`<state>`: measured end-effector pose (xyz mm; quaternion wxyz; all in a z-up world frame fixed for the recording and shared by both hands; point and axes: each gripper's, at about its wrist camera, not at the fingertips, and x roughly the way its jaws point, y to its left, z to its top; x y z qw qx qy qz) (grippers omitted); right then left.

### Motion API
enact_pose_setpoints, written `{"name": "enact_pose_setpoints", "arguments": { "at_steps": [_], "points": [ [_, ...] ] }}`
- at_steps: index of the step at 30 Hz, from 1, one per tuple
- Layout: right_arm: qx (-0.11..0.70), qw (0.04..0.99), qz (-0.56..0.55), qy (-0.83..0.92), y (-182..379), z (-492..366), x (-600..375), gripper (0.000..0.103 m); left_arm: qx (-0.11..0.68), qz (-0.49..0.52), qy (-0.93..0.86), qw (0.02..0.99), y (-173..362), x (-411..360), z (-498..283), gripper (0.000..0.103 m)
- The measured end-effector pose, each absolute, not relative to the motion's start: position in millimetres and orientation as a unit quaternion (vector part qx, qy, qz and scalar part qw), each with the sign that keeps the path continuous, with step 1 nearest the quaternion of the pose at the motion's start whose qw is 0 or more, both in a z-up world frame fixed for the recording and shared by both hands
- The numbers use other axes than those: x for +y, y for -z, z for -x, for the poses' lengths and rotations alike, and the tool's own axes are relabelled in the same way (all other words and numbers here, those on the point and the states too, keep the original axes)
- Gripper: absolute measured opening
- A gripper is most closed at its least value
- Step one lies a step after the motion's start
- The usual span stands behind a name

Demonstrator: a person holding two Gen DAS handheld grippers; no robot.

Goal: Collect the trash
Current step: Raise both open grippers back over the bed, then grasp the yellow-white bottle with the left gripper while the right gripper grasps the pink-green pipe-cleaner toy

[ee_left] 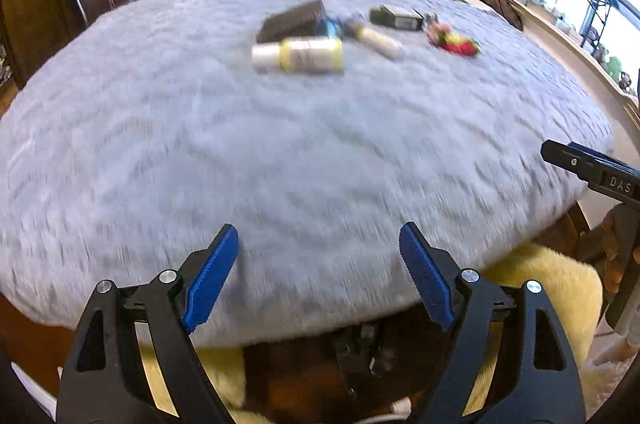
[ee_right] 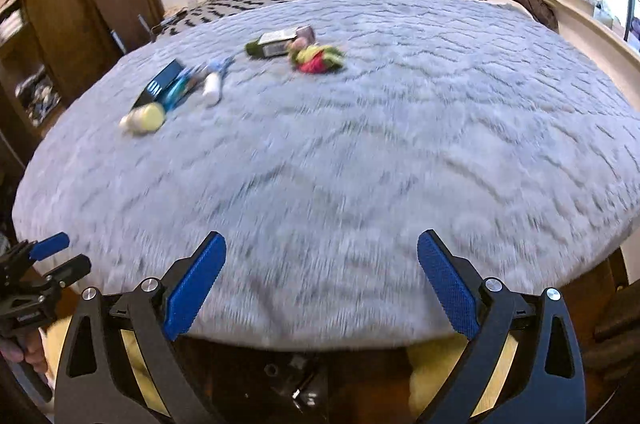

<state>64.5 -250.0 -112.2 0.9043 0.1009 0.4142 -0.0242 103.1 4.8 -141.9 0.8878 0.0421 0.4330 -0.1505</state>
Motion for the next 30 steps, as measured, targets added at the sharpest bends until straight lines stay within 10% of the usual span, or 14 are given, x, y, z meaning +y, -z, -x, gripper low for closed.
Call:
{"name": "enact_pose_setpoints", "arguments": {
  "at_steps": [30],
  "points": [
    [0.414, 0.905, -0.089, 0.041, 119, -233, -252, 0.094, 0.431, -0.045, 0.129, 0.892, 154, -33, -255, 0.095]
  ]
}}
